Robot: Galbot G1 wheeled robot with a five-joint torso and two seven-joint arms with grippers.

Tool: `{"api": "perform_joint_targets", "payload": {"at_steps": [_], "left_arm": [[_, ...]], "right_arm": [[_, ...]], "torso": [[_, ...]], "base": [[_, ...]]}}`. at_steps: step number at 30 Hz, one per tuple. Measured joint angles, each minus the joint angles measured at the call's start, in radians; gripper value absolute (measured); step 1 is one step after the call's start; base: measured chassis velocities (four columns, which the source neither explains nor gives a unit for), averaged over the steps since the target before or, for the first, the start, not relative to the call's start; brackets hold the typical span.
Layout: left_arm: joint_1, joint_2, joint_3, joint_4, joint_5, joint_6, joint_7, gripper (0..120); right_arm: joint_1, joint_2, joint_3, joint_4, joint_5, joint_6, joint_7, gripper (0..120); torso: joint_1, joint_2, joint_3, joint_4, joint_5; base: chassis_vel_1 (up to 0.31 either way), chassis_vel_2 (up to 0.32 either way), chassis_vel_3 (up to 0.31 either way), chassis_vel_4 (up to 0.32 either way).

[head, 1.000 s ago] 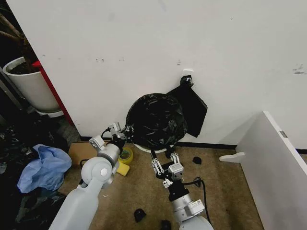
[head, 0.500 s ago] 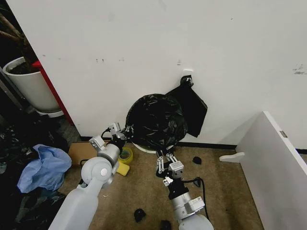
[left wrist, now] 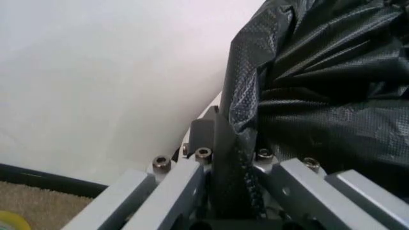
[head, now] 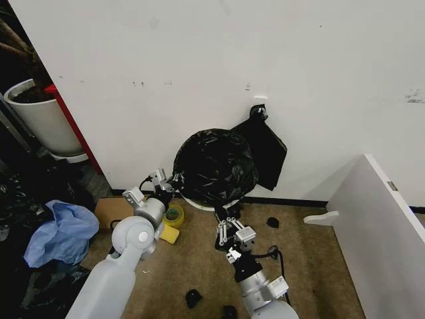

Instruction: Place the garbage bag over the trash bin.

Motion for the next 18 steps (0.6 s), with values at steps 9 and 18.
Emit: {"api": "perform_joint_targets", "payload": {"at_steps": [9,18], "left_arm": [[0.001,0.001,0.000,0.002,0.000,0.000,0.001,1],[0.006,-0.003,0.001,0.003,0.001,-0.001,0.002,1]], "right_arm": [[0.004,0.005,-0.015,-0.001,0.112,0.005,-0.018,20],[0.014,0.007,-0.015,-0.012,0.168,0.052,-0.076,48]], "torso": [[0.000,0.000,0.000,0.0000,0.0000],[0.000,0.000,0.000,0.0000,0.0000]], "base": [[0.000,0.000,0.000,0.000],[0.000,0.000,0.000,0.000]]}}
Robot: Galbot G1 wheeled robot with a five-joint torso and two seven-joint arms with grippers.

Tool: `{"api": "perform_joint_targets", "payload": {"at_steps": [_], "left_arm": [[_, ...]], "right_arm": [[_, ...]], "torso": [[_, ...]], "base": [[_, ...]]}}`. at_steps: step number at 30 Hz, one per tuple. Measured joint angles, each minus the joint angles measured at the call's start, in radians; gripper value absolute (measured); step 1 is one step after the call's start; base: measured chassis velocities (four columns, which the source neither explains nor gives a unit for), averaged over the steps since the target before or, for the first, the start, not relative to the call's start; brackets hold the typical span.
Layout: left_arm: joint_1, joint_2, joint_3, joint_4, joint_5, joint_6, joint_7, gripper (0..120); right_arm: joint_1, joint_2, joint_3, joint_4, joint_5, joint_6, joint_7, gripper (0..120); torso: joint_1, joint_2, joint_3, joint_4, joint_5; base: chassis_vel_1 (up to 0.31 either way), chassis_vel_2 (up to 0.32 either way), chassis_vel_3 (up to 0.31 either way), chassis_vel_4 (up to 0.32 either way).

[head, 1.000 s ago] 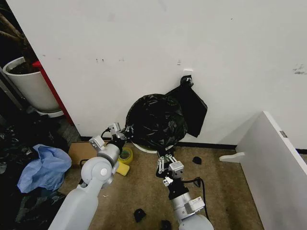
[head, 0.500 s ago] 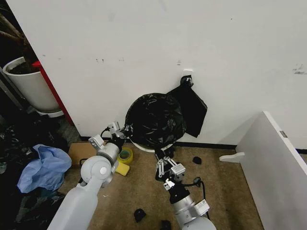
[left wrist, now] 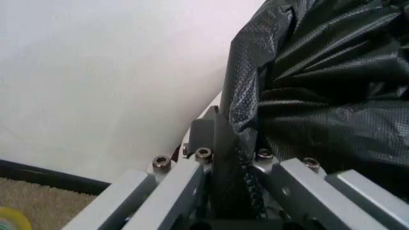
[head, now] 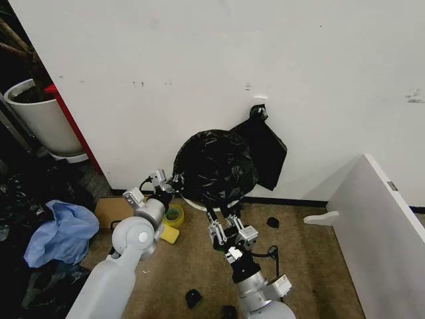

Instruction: Place the garbage bag over the trash bin.

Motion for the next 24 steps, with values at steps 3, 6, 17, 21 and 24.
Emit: {"api": "perform_joint_targets", "payload": {"at_steps": [3,6,17,21,24], "left_arm": [[0.003,-0.002,0.003,-0.001,0.003,0.000,0.000,1],[0.004,-0.002,0.004,-0.002,0.004,0.000,0.000,1],[0.004,-0.004,0.005,-0.012,0.006,0.000,-0.001,1],[0.005,-0.004,0.004,-0.012,0.006,0.000,-0.001,1],[0.005,-0.005,0.002,-0.014,0.006,0.000,-0.003,1]], "right_arm": [[0.010,0.008,-0.001,0.000,0.029,0.000,0.000,63],[0.015,0.011,-0.003,0.001,0.053,0.000,-0.002,69],[0.018,0.016,0.000,0.005,0.091,-0.009,-0.025,43],[0.017,0.013,0.001,0.007,0.101,-0.007,-0.041,32],[0.015,0.011,0.005,0.009,0.114,-0.004,-0.069,15]], "torso": [[0.000,0.000,0.000,0.0000,0.0000],[0.000,0.000,0.000,0.0000,0.0000],[0.000,0.000,0.000,0.0000,0.0000],[0.000,0.000,0.000,0.0000,0.0000],[0.000,0.000,0.000,0.0000,0.0000]], "base": [[0.000,0.000,0.000,0.000],[0.000,0.000,0.000,0.000],[0.000,0.000,0.000,0.000],[0.000,0.000,0.000,0.000],[0.000,0.000,0.000,0.000]]}}
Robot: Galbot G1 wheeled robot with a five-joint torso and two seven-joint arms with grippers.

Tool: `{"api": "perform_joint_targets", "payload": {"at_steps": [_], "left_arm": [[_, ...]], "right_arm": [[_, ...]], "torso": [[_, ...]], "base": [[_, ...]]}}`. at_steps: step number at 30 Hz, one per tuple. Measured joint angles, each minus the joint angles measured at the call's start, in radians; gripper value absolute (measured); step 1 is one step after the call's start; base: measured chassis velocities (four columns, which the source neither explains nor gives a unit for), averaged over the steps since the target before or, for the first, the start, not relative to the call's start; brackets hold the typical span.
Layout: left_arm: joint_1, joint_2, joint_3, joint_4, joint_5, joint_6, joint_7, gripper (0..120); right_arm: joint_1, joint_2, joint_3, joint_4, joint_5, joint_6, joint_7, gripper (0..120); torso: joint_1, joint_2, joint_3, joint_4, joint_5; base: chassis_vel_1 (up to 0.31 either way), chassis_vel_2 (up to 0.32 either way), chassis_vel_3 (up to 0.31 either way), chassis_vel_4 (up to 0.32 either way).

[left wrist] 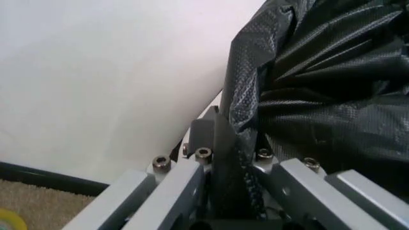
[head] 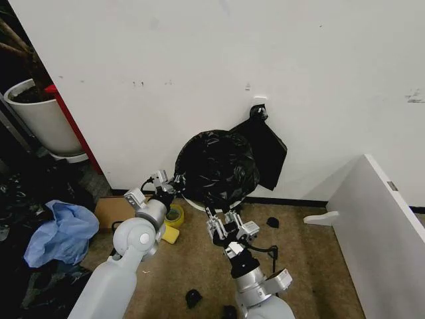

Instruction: Place the garbage bag over the trash bin.

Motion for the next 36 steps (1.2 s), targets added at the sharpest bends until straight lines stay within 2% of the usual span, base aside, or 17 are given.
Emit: {"api": "perform_joint_targets", "payload": {"at_steps": [2,4,5,14,19,28,35,36], "left_arm": [[0.000,0.000,0.000,-0.002,0.000,0.000,-0.001,1],[0.000,0.000,0.000,-0.003,0.000,0.000,-0.001,1],[0.000,0.000,0.000,-0.003,-0.001,0.000,-0.001,1],[-0.007,-0.003,-0.002,0.005,-0.012,-0.016,-0.028,1],[-0.008,0.000,-0.015,0.000,-0.041,-0.018,-0.033,1],[0.002,0.009,-0.033,-0.037,-0.091,-0.004,-0.036,1],[0.000,0.016,-0.038,-0.042,-0.098,0.003,-0.037,1],[-0.001,0.015,-0.038,-0.042,-0.098,0.003,-0.037,1]], "right_arm": [[0.000,0.000,0.000,0.000,0.002,0.000,-0.001,8],[-0.001,0.001,0.000,0.000,0.003,0.000,-0.001,7],[-0.002,0.000,0.000,0.001,0.009,-0.001,-0.003,0],[-0.056,-0.017,-0.024,0.061,0.087,-0.007,-0.079,0],[-0.088,-0.034,-0.038,0.049,0.083,0.005,-0.097,0],[-0.066,-0.026,-0.024,-0.035,0.039,0.015,-0.042,0],[-0.061,-0.013,-0.018,-0.069,-0.058,0.075,-0.005,0],[-0.063,-0.010,-0.016,-0.071,-0.089,0.087,0.008,4]], "torso": [[0.000,0.000,0.000,0.0000,0.0000],[0.000,0.000,0.000,0.0000,0.0000],[0.000,0.000,0.000,0.0000,0.0000],[0.000,0.000,0.000,-0.0001,0.0000],[0.000,0.000,0.000,0.0000,-0.0001],[0.000,0.000,0.000,0.0000,0.0000],[0.000,0.000,0.000,0.0000,0.0000],[0.000,0.000,0.000,0.0002,-0.0006]], "base": [[0.000,0.000,0.000,0.000],[0.000,0.000,0.000,0.000],[0.000,0.000,0.000,0.000],[0.000,0.000,0.000,0.000],[0.000,0.000,0.000,0.000],[0.000,0.000,0.000,0.000],[0.000,0.000,0.000,0.000],[0.000,0.000,0.000,0.000]]}}
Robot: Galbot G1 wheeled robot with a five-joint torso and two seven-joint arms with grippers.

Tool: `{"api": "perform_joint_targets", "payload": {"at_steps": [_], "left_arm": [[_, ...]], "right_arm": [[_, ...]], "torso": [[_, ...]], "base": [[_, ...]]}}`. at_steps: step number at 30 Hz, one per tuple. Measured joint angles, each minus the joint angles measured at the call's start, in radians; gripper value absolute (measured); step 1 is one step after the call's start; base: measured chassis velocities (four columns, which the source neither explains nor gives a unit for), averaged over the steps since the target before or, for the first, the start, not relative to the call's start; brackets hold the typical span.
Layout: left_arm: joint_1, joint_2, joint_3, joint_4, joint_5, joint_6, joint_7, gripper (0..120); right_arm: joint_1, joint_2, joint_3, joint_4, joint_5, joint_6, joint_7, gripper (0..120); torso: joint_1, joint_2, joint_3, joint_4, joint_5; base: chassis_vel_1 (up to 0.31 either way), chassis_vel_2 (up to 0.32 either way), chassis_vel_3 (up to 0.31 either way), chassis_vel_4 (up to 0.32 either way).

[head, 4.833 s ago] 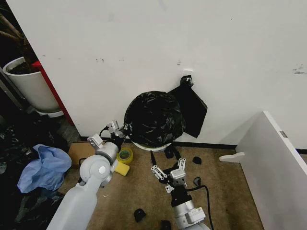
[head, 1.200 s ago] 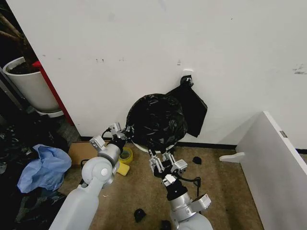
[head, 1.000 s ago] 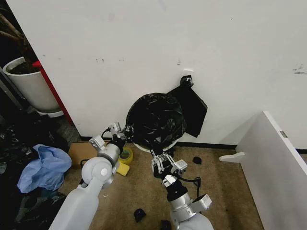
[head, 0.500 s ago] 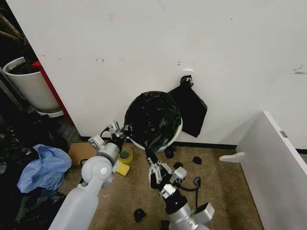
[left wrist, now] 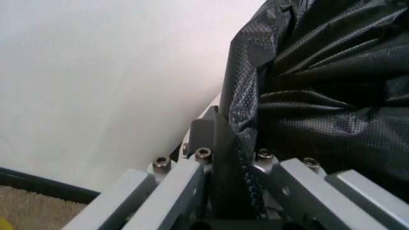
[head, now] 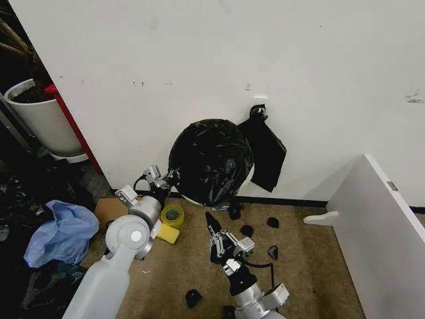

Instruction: Place the garbage bag over the trash bin.

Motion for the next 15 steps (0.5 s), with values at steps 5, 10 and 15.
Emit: {"api": "perform_joint_targets", "payload": {"at_steps": [5,10,15], "left_arm": [[-0.003,-0.005,0.005,0.007,0.000,0.001,0.000,1],[-0.005,-0.008,0.010,0.010,0.001,0.001,0.000,1],[-0.005,-0.007,0.009,0.012,0.002,0.001,0.000,1]], "right_arm": [[-0.008,0.006,0.001,0.004,-0.080,0.007,0.063,21],[-0.004,0.010,0.001,0.003,-0.102,-0.008,0.113,38],[-0.008,0.010,-0.009,0.013,-0.102,-0.025,0.133,59]], "torso": [[0.000,0.000,0.000,0.0000,-0.0003],[0.000,0.000,0.000,-0.0002,0.0001],[0.000,0.000,0.000,0.0000,0.0006]], "base": [[0.000,0.000,0.000,0.000],[0.000,0.000,0.000,0.000],[0.000,0.000,0.000,0.000]]}}
